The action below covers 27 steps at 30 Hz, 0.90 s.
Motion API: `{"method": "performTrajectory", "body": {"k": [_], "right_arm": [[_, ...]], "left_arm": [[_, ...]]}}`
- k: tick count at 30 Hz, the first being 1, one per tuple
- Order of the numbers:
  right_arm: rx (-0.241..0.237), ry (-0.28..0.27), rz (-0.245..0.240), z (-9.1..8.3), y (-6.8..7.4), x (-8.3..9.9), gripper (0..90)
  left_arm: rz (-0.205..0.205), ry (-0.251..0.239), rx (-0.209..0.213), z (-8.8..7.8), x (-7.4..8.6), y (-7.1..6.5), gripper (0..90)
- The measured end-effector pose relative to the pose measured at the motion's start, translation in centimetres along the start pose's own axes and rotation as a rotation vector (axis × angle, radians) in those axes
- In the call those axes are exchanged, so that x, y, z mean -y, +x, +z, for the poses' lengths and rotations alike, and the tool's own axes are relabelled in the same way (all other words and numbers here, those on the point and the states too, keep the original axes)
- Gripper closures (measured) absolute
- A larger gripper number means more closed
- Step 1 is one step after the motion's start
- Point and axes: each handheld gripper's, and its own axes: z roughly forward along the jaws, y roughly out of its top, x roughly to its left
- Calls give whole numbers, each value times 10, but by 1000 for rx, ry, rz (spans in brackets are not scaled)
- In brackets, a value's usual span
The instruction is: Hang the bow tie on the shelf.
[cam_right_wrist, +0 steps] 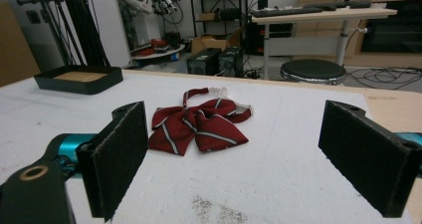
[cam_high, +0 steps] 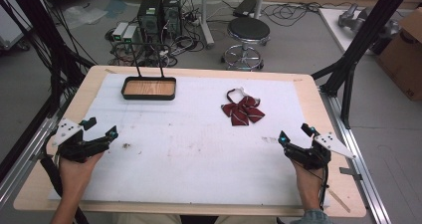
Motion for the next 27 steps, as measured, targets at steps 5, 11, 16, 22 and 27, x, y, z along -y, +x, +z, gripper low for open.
{"method": "performTrajectory", "body": {"k": [5, 11, 16, 22, 27], "right_arm": [[-14, 3, 1, 3, 1, -1, 113], [-37, -7, 10, 5, -2, -8, 112], [-59, -6, -2, 13, -5, -19, 113], [-63, -3, -21, 27, -9, -30, 116], [-79, 2, -56, 44, -11, -45, 139]], "left_arm": [[2, -5, 4, 2, 0, -2, 200], [7, -8, 13, 2, -1, -4, 200], [9, -8, 18, 1, 0, -4, 200], [9, -11, 20, 0, 0, -5, 200], [11, -7, 29, 2, 1, -6, 200]]}}
